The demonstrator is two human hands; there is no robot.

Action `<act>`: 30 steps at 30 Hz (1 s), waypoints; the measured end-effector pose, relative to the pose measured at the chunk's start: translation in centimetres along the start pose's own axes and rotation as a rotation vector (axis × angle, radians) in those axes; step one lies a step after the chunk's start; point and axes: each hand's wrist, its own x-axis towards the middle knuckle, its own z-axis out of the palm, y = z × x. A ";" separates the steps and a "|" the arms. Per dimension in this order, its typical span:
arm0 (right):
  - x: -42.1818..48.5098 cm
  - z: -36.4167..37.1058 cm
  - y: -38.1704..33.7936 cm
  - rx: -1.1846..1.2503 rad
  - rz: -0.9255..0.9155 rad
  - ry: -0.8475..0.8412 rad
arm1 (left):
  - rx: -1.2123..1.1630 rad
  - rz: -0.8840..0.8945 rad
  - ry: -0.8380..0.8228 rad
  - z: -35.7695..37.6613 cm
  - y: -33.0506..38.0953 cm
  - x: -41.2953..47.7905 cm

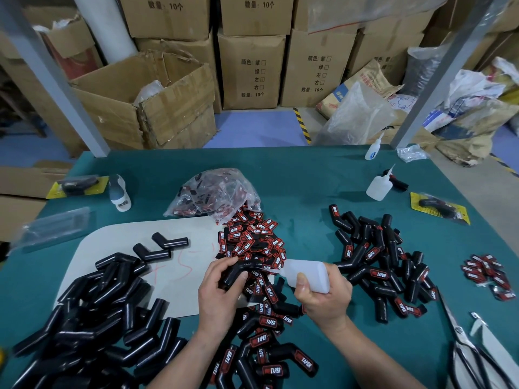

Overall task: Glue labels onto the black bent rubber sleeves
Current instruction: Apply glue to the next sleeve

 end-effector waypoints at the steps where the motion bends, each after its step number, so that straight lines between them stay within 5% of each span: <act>1: -0.1 0.0 -0.1 -0.002 -0.006 -0.006 | -0.018 -0.006 0.000 0.0 0.1 -0.1; 30: 0.1 0.0 0.0 -0.043 -0.001 -0.013 | 0.028 0.023 0.017 0.0 -0.3 0.1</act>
